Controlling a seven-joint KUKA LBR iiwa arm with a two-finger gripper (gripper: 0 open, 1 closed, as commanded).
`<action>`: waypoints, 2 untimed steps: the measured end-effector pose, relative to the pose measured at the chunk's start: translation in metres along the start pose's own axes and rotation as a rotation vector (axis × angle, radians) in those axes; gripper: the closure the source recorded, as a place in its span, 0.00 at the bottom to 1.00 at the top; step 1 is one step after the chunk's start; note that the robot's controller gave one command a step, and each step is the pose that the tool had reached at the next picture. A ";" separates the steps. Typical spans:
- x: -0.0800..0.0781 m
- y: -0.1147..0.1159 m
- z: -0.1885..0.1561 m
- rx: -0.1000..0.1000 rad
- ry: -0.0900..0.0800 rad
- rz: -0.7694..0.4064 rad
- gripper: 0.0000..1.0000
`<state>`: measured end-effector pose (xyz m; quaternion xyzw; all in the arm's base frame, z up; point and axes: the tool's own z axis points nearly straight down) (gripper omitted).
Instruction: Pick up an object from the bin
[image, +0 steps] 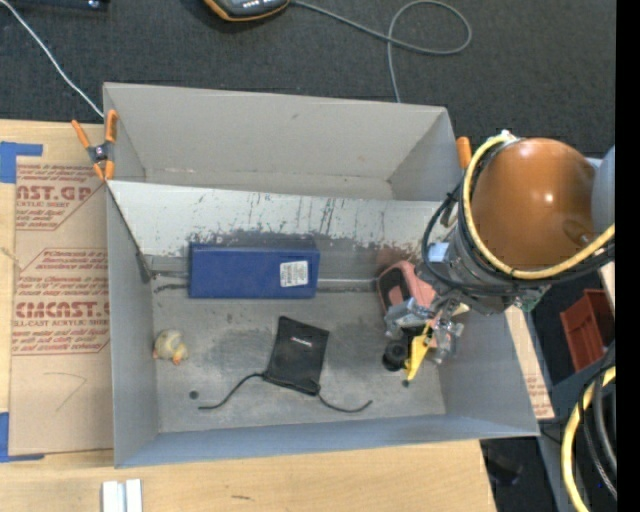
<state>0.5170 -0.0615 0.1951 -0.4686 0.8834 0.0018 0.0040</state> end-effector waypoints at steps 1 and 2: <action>0.000 0.000 0.000 0.000 0.000 0.000 1.00; -0.010 0.000 -0.098 0.001 -0.003 -0.009 1.00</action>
Offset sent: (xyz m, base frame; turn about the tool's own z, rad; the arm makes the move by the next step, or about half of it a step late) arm 0.0042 0.0064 0.0987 -0.0102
